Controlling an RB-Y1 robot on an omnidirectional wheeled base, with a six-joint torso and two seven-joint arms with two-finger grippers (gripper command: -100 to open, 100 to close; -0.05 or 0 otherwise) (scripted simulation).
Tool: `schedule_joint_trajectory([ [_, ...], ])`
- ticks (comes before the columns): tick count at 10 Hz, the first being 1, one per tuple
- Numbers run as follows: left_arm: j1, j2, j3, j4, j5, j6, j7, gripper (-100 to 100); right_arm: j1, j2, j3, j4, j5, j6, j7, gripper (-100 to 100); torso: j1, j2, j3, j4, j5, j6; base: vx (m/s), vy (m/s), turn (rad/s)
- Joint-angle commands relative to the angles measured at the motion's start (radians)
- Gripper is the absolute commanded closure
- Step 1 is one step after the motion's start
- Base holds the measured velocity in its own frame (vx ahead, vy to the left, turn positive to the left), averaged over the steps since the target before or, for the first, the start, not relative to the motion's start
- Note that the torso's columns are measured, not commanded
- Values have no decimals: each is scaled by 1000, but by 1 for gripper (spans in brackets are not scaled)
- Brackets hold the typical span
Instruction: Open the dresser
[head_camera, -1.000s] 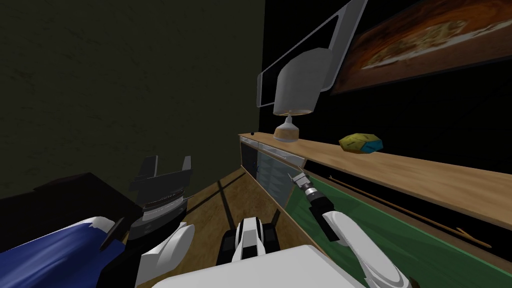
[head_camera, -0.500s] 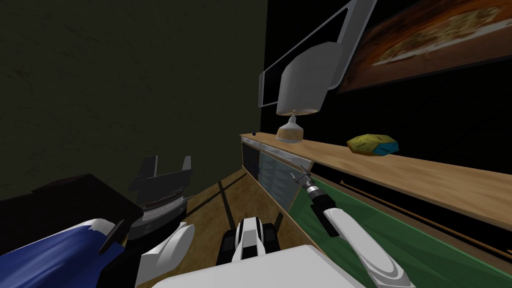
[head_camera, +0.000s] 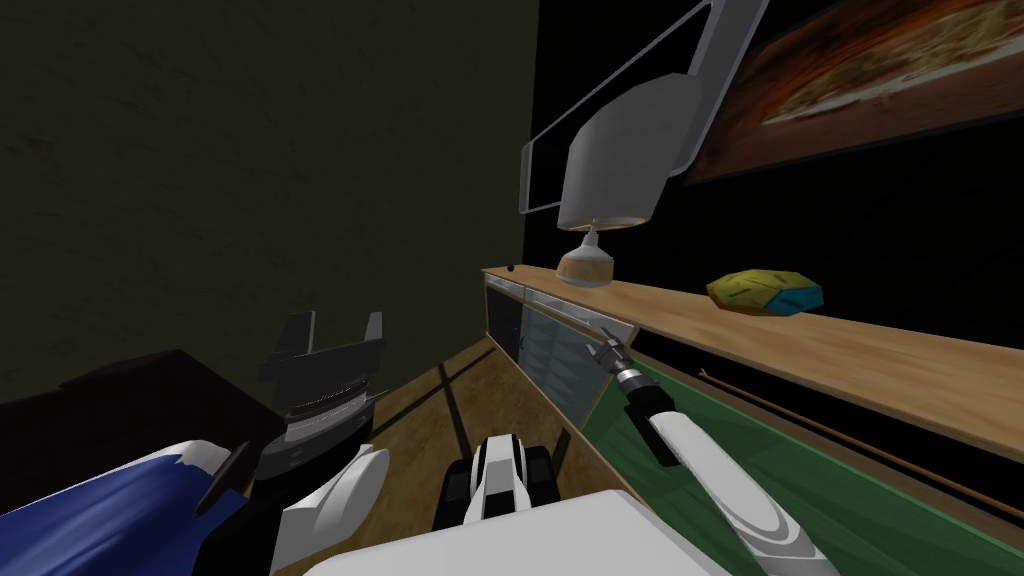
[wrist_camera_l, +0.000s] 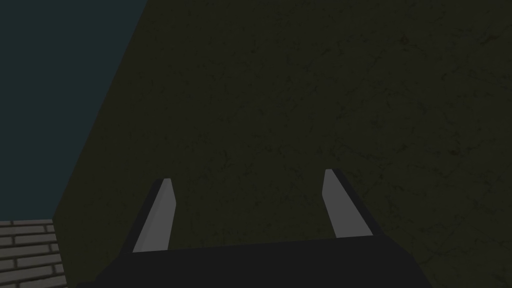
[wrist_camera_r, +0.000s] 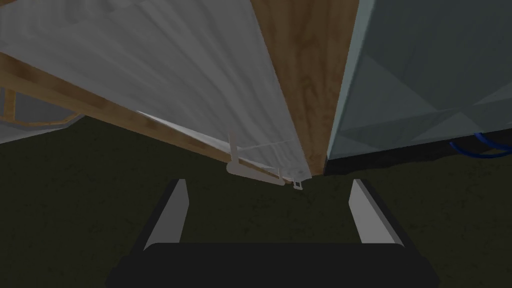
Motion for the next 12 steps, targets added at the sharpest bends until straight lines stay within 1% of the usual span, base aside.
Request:
schedule_joint_trajectory([
  [1, 0, 0, 0, 0, 0, 0, 0, 0, -9, -4, -13, 9, 52, 2, 25, -100, 0, 0, 0, 0, 0, 0, 32, 25, 5],
  [5, 0, 0, 0, 0, 0, 0, 0, 0, -17, -45, -20, 26, 134, 35, 65, -100, 1, 0, 0, 0, 0, 0, 41, 31, 7],
  [6, 0, 0, 0, 0, 0, 0, 0, 0, -13, -41, -18, 22, 120, 33, 56, -100, 0, 0, 0, 0, 0, 0, 19, 15, 1],
  [7, 0, 0, 0, 0, 0, 0, 0, 0, -12, -62, -45, 19, 107, 13, 46, -100, -1, 1, 1, 0, 0, 0, 126, 20, -51],
  [8, 0, 0, 0, 0, 0, 0, 0, 0, -13, -57, -29, 23, 114, 28, 51, -100, 0, -4, -2, -1, 0, 0, 80, 12, -14],
  [9, 0, 0, 0, 0, 0, 0, 0, 0, -13, -59, -30, 23, 113, 27, 49, 100, 0, -1, -1, -1, 0, 0, 12, 2, 4],
  [10, 0, 0, 0, 0, 0, 0, 0, 0, -11, -56, -32, 12, 114, 20, 48, 100, -1, 3, 2, 1, 0, 0, -43, 73, -57],
  [11, 0, 0, 0, 0, 0, 0, 0, 0, -10, -55, -32, 8, 115, 18, 48, 100, 1, 3, 4, -5, -6, 0, -71, 131, -44],
  [12, 0, 0, 0, 0, 0, 0, 0, 0, -8, -53, -34, 1, 116, 14, 47, 100, -1, 0, 2, -4, -5, 1, -120, 164, -42],
])
